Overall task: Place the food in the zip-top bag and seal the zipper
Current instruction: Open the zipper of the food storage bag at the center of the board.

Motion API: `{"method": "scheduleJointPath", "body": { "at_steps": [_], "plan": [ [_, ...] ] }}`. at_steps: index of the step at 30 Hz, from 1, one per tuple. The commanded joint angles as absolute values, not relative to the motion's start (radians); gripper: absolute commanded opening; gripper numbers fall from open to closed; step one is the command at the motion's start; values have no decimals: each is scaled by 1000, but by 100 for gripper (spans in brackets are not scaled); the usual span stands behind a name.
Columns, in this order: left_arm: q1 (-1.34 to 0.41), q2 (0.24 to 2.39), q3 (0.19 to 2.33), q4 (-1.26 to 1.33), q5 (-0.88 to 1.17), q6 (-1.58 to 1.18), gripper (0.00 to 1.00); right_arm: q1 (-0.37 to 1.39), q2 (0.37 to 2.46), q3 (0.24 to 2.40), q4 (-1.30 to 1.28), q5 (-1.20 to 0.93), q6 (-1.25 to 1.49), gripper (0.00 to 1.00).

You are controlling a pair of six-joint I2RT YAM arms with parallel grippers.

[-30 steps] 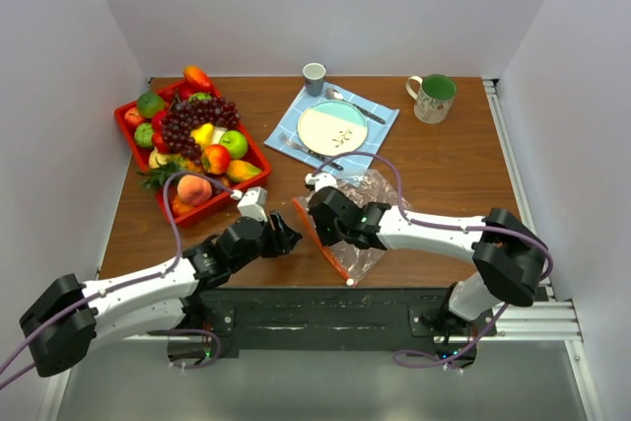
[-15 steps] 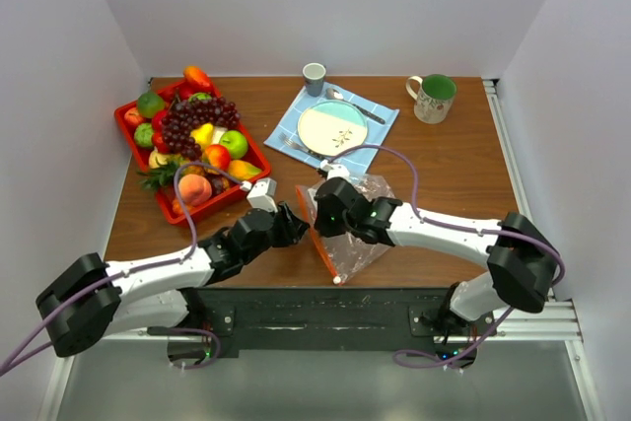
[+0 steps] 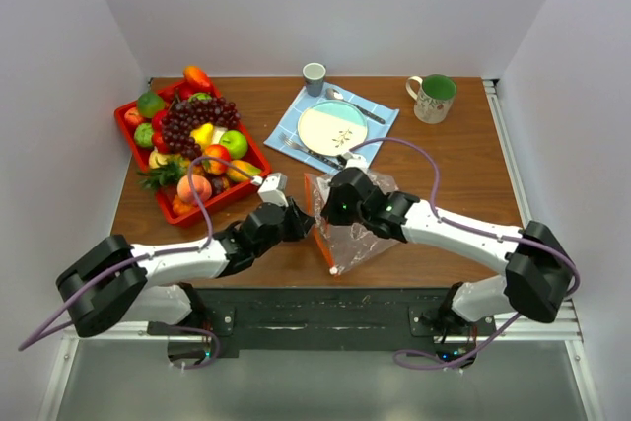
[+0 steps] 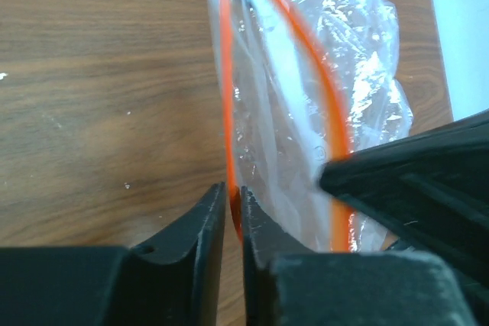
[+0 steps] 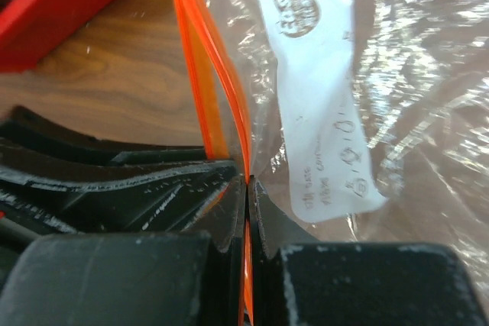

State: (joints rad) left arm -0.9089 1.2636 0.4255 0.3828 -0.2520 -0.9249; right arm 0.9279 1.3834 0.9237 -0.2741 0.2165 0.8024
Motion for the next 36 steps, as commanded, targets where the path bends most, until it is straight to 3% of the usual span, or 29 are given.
{"method": "scheduleJointPath", "body": {
  "at_steps": [1,4,10,16,21,28,30,34,36],
  "plan": [
    [-856,1278,491,318,-319,-884,11,864,1293,957,-377,314,845,0],
    [-763,1259,486,287,-255,-822,0,848,1229,977,-468,394,845,0],
    [-770,1337,567,294,-158,-738,0,848,1152,1003,-502,429,850,0],
    [-893,1445,696,278,-150,-690,0,856,1241,1167,-525,402,804,0],
    [-896,1518,716,267,-143,-700,0,865,1256,1239,-532,426,793,0],
    [-896,1451,695,282,-137,-706,0,854,1296,1185,-552,465,776,0],
    [-891,1408,701,258,-144,-706,5,850,1289,1146,-525,463,788,0],
    [-868,1344,709,200,-163,-742,32,838,1284,1083,-471,442,795,0],
    [-847,1310,713,169,-182,-764,40,836,1289,1077,-451,439,793,0]
  ]
}}
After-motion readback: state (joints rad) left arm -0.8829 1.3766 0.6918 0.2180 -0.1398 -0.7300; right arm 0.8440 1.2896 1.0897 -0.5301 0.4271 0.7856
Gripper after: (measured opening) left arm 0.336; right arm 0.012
